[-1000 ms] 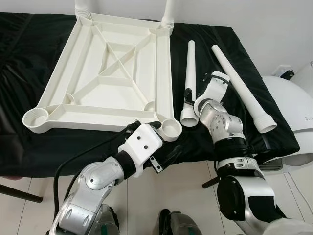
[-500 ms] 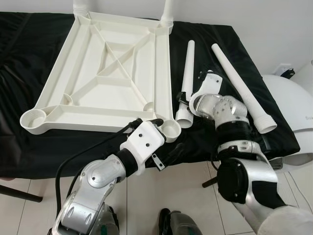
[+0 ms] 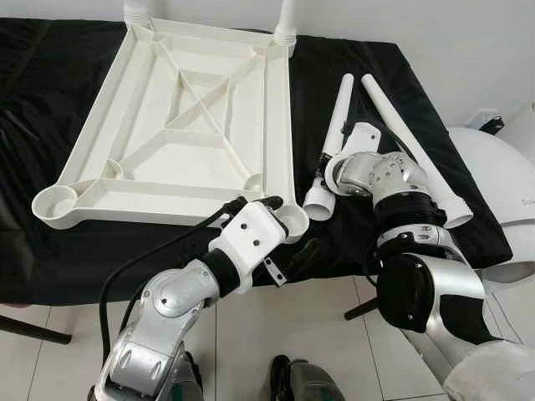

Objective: Building children table

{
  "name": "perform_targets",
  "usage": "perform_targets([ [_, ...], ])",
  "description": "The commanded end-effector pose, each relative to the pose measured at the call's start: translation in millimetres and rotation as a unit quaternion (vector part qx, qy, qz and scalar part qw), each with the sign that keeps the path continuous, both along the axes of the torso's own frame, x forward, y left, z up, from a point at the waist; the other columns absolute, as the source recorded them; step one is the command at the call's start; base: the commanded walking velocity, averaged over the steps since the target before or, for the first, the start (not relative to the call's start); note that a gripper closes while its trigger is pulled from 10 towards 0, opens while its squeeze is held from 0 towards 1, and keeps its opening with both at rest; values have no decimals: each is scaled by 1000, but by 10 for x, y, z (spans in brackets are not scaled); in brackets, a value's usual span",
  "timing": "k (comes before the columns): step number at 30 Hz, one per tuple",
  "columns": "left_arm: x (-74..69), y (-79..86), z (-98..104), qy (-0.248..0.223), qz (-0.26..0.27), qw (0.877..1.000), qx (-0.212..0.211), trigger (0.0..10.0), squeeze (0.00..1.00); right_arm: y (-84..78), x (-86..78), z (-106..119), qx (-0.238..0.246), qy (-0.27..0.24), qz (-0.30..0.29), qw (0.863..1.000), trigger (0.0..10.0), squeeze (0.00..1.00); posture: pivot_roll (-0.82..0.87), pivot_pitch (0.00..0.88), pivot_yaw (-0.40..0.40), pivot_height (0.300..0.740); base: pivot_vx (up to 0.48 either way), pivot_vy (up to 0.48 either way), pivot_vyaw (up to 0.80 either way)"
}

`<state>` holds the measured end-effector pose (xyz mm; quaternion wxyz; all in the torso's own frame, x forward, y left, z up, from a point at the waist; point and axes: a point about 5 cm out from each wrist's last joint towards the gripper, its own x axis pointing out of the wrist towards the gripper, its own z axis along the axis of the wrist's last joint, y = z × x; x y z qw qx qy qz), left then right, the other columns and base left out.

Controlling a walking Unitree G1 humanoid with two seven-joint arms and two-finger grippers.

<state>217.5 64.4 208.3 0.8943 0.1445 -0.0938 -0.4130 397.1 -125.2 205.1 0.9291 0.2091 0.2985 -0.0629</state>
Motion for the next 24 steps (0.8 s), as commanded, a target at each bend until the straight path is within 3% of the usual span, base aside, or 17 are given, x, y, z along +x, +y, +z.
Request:
perform_targets([
  [1, 35, 17, -9, 0, 43, 999, -11, 10000, 0, -21, -45, -185, -13, 41, 0, 999, 0, 0, 130, 230, -89, 740, 0, 0, 0],
  [5, 55, 25, -2, -1, 44, 999, -10, 10000, 0, -39, -15, -90, -19, 2, -1, 1000, 0, 0, 126, 233, -85, 740, 0, 0, 0],
  [6, 70, 29, 2, -2, 44, 999, -10, 10000, 0, -48, 11, 22, -20, -41, 0, 999, 0, 0, 125, 233, -82, 740, 0, 0, 0],
  [7, 70, 29, 2, -2, 44, 999, -10, 10000, 0, -48, 11, 22, -20, -41, 0, 999, 0, 0, 125, 233, -82, 740, 0, 0, 0],
  [8, 84, 32, 7, -4, 44, 999, -9, 10000, 0, -52, 32, 170, -17, -95, 1, 995, 0, 0, 122, 231, -79, 740, 0, 0, 0],
  [9, 84, 32, 7, -4, 44, 999, -9, 10000, 0, -52, 32, 170, -17, -95, 1, 995, 0, 0, 122, 231, -79, 740, 0, 0, 0],
  [10, 115, 36, 18, -7, 43, 999, -7, 10000, 0, -79, 44, 463, -12, -187, -4, 982, 0, 0, 118, 228, -73, 740, 0, 0, 0],
  [12, 115, 36, 18, -7, 43, 999, -7, 10000, 0, -79, 44, 463, -12, -187, -4, 982, 0, 0, 118, 228, -73, 740, 0, 0, 0],
  [13, 124, 37, 22, -8, 43, 999, -6, 10000, 0, -91, 44, 544, -10, -209, -7, 978, 8039, 0, 118, 228, -73, 740, 0, 0, 0],
  [14, 136, 37, 28, -10, 41, 999, -5, 10000, 0, -116, 33, 669, -15, -251, -9, 968, 10000, 0, 117, 224, -70, 740, 0, 0, 0],
  [15, 136, 37, 28, -10, 41, 999, -5, 10000, 0, -116, 33, 669, -15, -251, -9, 968, 10000, 0, 117, 224, -70, 740, 0, 0, 0],
  [17, 172, 53, 37, -16, 41, 999, -1, 10000, 0, -126, -2, 814, -23, -305, -7, 952, 10000, 0, 115, 220, -68, 740, 0, 0, 0],
  [19, 172, 53, 37, -16, 41, 999, -1, 10000, 0, -126, -2, 814, -23, -305, -7, 952, 10000, 0, 115, 220, -68, 740, 0, 0, 0],
  [20, 235, 91, 64, -25, 47, 999, 0, 10000, 0, -110, -48, 855, -37, -361, -7, 932, 10000, 0, 117, 211, -68, 740, 0, 0, 0],
  [22, 262, 108, 78, -28, 51, 998, -1, 10000, 0, -104, -64, 850, -40, -377, -7, 925, 10000, 0, 117, 211, -68, 740, 0, 0, 0],
  [24, 363, 183, 146, -28, 67, 997, -24, 10000, 0, -91, -109, 730, -10, -392, 13, 920, 10000, 0, 119, 200, -67, 740, 0, 0, 0],
])
